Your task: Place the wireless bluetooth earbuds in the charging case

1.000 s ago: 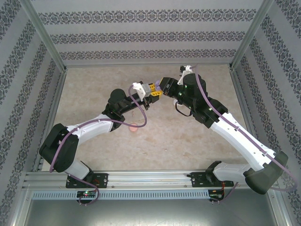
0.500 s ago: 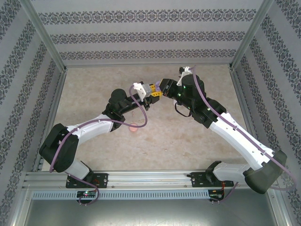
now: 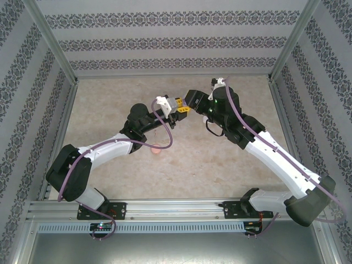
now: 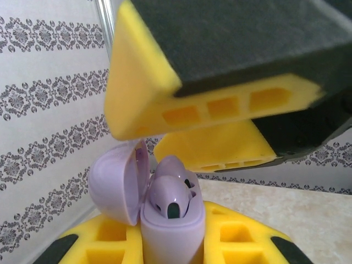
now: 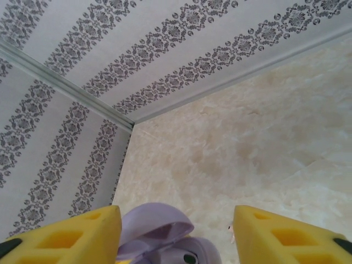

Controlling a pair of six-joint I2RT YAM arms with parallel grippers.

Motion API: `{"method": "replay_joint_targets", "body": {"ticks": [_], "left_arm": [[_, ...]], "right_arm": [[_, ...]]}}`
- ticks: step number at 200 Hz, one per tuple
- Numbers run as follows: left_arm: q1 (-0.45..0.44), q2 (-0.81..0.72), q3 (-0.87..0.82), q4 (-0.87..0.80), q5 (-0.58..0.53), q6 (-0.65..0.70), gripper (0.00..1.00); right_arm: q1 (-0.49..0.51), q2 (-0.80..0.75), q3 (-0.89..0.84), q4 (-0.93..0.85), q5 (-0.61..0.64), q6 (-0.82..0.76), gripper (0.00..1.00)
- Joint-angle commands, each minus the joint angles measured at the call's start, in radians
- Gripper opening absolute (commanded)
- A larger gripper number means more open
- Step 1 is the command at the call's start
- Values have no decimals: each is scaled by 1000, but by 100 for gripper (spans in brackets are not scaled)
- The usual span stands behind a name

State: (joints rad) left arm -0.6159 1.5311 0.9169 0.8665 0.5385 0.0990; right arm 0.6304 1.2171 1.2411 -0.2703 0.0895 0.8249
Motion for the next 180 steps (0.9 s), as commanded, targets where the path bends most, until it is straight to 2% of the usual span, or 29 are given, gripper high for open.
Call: {"method": "replay_joint_targets", "body": {"ticks": [1,18,33,46,63,82,96,132,180], "left_arm": [[-13,-16,29,15,-3,15,0],[-13,-16,21,4,0,20,0],[-13,-16,19,-19,17,36,0],[-13,-15,26,-58,46,56,0],[-15,-13,43,-116,81,76,0],[-16,-8,58,-165,106,98,0],[-19,-7,58,-172,113,109,0],[-24,-2,70,-181,109,117,0],[-24,22,94,-173,69,108,0]], "right_arm": [[-27,-56,35,-18,17,-22,59],[-60,-67,58,-58,-11,-35,60],[-100,-38,114,-122,-79,-56,55],[-143,14,183,-189,-162,-79,45],[-174,96,271,-265,-249,-125,26],[-182,185,372,-341,-308,-173,13],[-182,244,432,-385,-342,-198,7],[-178,317,461,-436,-410,-225,3],[-143,193,295,-499,-457,-263,1]]}}
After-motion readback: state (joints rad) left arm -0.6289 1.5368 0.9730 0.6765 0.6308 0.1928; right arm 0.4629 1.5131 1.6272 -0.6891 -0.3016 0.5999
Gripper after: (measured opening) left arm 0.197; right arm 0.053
